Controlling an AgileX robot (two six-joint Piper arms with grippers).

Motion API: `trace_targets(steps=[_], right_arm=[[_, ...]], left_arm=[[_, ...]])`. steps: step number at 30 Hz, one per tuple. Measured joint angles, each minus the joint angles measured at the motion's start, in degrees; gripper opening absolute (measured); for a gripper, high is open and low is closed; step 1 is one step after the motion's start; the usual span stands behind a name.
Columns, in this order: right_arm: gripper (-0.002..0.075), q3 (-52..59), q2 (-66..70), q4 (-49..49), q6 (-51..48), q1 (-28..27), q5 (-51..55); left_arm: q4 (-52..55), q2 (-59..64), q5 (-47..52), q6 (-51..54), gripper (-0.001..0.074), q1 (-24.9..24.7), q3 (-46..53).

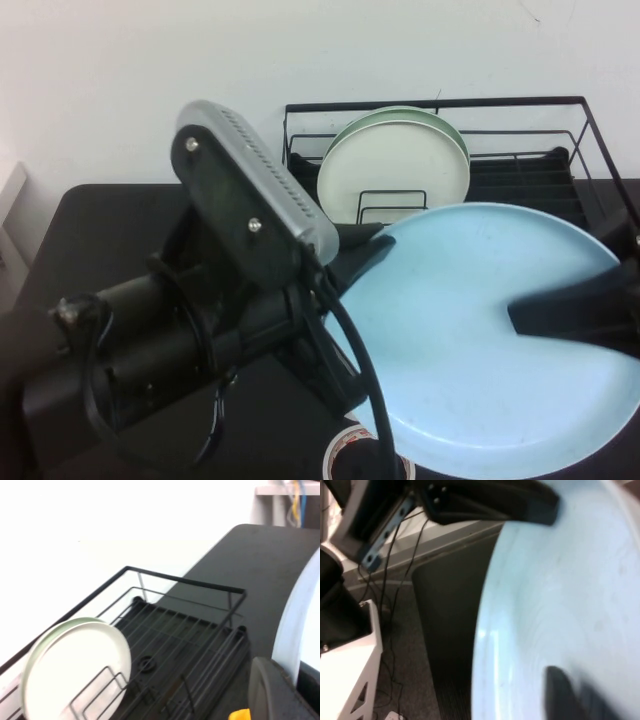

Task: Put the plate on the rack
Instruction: Hand over the plate, then place the plate on the rack

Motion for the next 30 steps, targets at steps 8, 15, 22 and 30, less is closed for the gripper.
trace_targets(steps=[8,15,22,30], right_arm=[[0.0148,0.00,0.00,0.00,-0.56,0.12,-4.01],[0.0147,0.00,0.00,0.00,-7.67,0.12,-7.82],[0.0147,-4.10,1.60,-1.07,-18.80,0.22,-12.29],[0.0147,-21.17,13.20,-3.10,-20.88,0.22,-10.83]], left_arm=[[0.12,0.00,-2.32,-1.03,0.0073,0.00,-0.03],[-0.02,-0.11,-8.94,-2.35,0.0413,0.00,-0.03],[-1.14,-4.60,-29.02,-11.81,0.0481,-0.08,-0.03],[-2.64,-11.59,-46.64,-15.76,0.0119,0.02,1.78]])
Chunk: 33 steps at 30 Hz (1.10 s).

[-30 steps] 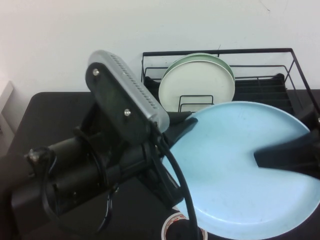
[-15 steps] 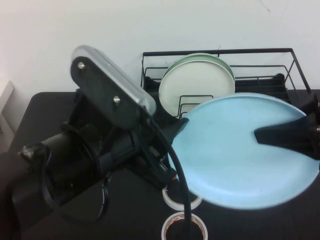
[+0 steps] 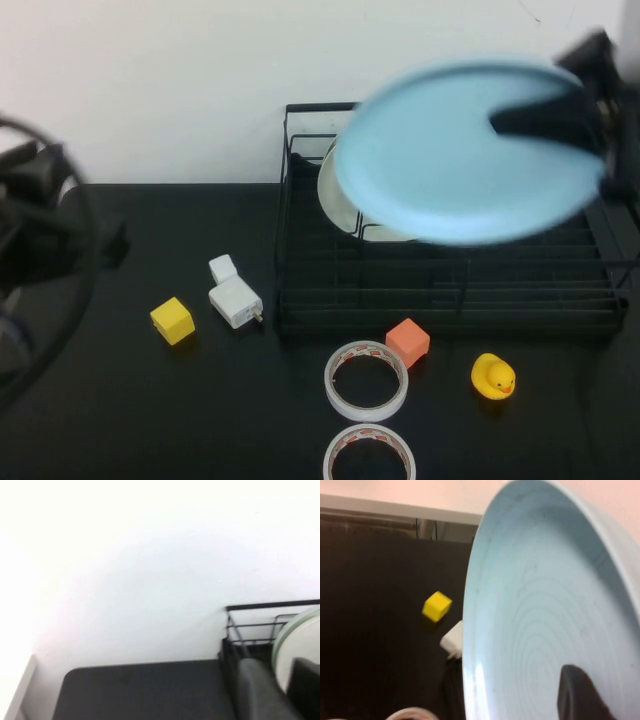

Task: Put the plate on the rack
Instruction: Place the plate on the rack

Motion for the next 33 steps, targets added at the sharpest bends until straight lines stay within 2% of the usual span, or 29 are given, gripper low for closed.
trace_targets(steps=[2,7,10,16,20,23,28,33], right_arm=[[0.0146,-4.98,3.97,-0.26,-0.14,0.00,0.94],[0.0146,-20.78,15.67,-3.56,-0.91,0.00,5.12],[0.0146,-29.38,22.24,-5.13,-0.91,0.00,6.94],[0.0146,-42.39,34.78,-5.87,-0.91,0.00,8.18],[0.0146,-46.03,41.77,-6.09,-0.91,0.00,8.18],[0.0146,-46.63,45.15,-6.46,-0.91,0.00,6.92],[0.0146,-46.63,48.68,-6.50,-0.99,0.00,1.78],[0.0146,-46.72,49.64,-5.15,-1.32,0.10,1.14]], left_arm=[[-0.13,-2.10,0.00,-0.24,0.0046,0.00,2.33],[-0.13,-8.10,4.53,-5.54,0.0006,0.00,9.35],[-0.13,-11.69,11.66,-10.21,0.0001,0.00,13.79],[0.39,-14.85,33.06,-17.58,0.0000,0.00,21.72],[1.59,-14.85,45.50,-20.66,0.0000,0.00,25.26],[2.23,-14.89,51.18,-22.47,0.0000,0.00,26.65],[2.59,-14.98,52.90,-25.13,-0.0001,0.00,27.31],[2.68,-15.11,52.90,-25.67,-0.0001,0.00,27.31]])
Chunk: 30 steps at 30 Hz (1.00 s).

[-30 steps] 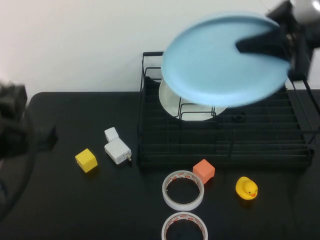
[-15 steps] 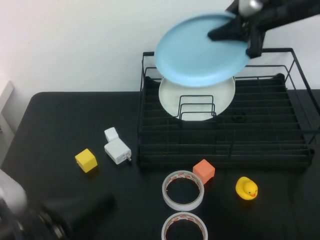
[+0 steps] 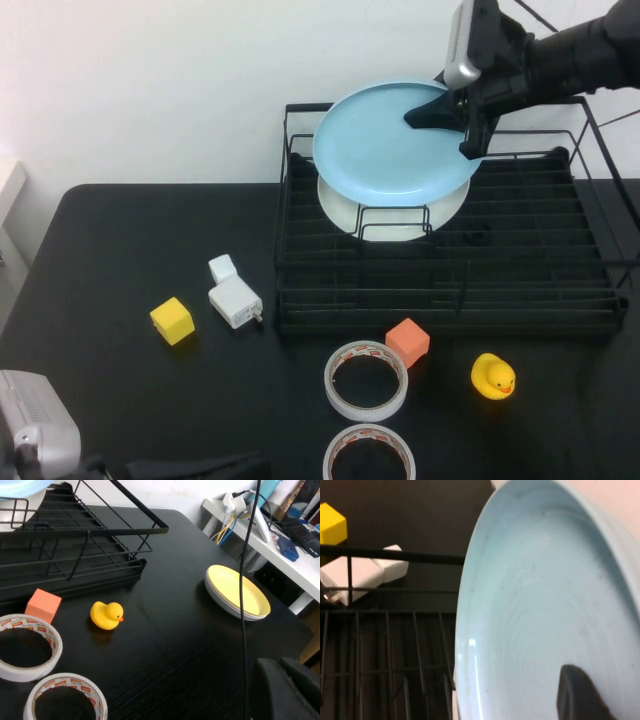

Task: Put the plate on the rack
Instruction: Place the plate on the rack

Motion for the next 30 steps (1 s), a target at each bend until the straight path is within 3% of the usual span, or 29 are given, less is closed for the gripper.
trace_targets(steps=[16,23,30], right_arm=[[0.0149,0.00,0.93,1.18,-0.28,0.02,0.01],[0.0299,0.00,1.05,1.05,2.50,0.02,-5.43],[0.0321,0.00,1.15,1.04,5.19,0.02,-6.46]], left_arm=[[0.13,0.00,-1.99,0.01,-0.0001,0.00,0.00],[0.13,0.00,-1.99,0.01,-0.0001,0.00,0.00],[0.13,0.00,-1.99,0.04,-0.0001,0.00,0.00]])
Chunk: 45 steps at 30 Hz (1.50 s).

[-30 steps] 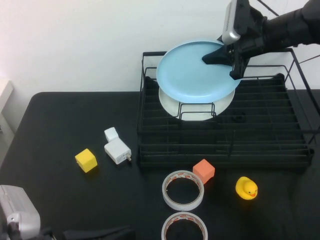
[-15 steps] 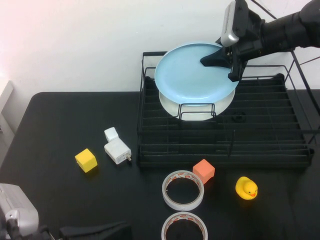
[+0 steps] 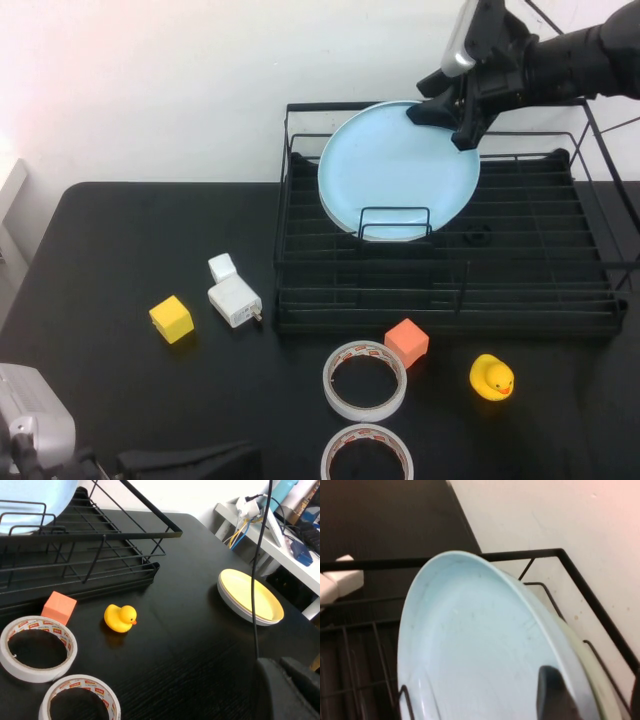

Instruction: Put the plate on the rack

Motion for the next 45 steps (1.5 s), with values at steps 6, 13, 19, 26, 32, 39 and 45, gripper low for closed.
trace_targets(steps=[6,13,19,26,32,39,45], right_arm=[[0.0317,0.00,-0.93,-0.89,3.04,0.00,0.00],[0.0316,0.00,-5.05,-1.39,4.89,0.00,0.57],[0.0316,-0.12,-7.57,-2.61,5.39,0.00,1.93],[0.0310,-0.12,-7.77,-7.44,14.52,0.00,6.47],[0.0097,-0.12,-11.49,-13.42,24.46,-0.22,12.41],[0.0015,-0.12,-21.63,-13.83,30.69,-2.25,23.67],[0.0013,0.37,-31.01,-13.45,32.10,-2.25,24.44]], left_arm=[[0.00,0.00,-0.08,-0.47,-0.0001,0.00,0.00],[0.00,0.00,-0.08,-0.64,-0.0001,0.00,0.00],[0.00,0.00,0.02,-0.64,-0.0001,0.00,0.00],[0.00,0.00,1.65,-0.64,-0.0001,0.00,0.00],[0.00,0.00,-0.44,0.09,-0.0001,0.00,0.00],[-0.11,0.00,-10.13,2.23,-0.0001,0.00,0.10],[-0.87,0.00,-19.80,6.54,-0.0001,0.00,0.56]])
